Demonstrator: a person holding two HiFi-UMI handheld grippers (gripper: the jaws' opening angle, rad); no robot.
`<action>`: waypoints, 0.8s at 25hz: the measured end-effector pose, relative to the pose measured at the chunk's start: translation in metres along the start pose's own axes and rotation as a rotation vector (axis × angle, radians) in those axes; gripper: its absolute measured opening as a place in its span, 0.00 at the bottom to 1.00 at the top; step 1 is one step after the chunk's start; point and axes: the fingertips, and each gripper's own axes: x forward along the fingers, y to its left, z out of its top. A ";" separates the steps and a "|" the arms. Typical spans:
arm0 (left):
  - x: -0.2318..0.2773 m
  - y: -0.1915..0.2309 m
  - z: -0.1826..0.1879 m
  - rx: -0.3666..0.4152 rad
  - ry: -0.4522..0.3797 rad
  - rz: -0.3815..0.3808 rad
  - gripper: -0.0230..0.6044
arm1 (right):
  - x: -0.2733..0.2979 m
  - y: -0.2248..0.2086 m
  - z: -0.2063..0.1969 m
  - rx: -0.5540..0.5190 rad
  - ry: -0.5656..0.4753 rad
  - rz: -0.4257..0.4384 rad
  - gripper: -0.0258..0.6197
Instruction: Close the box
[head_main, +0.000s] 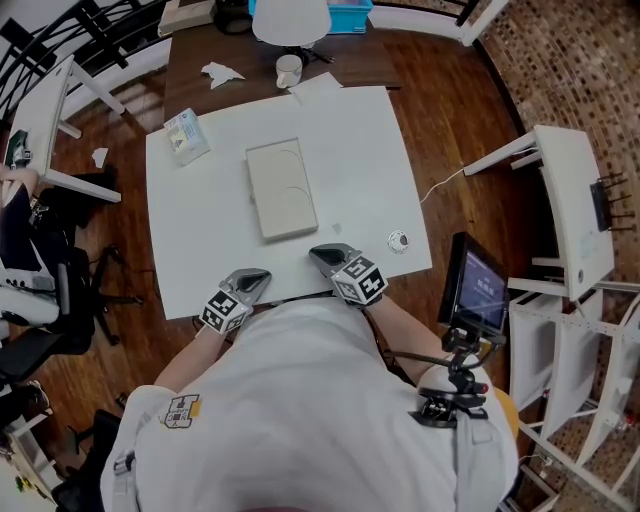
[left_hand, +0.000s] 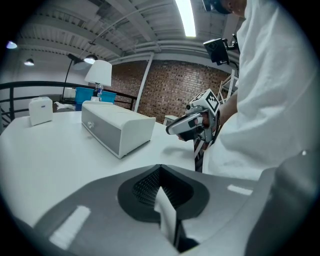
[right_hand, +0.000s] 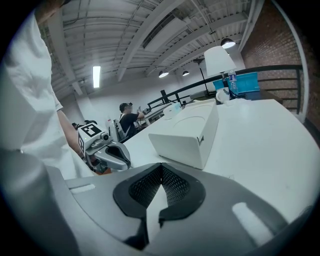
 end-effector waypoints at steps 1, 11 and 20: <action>0.000 0.000 0.000 -0.002 0.000 -0.001 0.04 | 0.000 -0.001 0.000 0.003 0.000 -0.002 0.04; 0.000 0.000 -0.001 -0.005 0.007 -0.006 0.04 | 0.002 -0.003 0.000 0.007 0.005 0.002 0.04; 0.001 0.001 -0.002 -0.007 0.007 -0.005 0.04 | 0.005 -0.005 0.002 0.003 0.005 0.005 0.04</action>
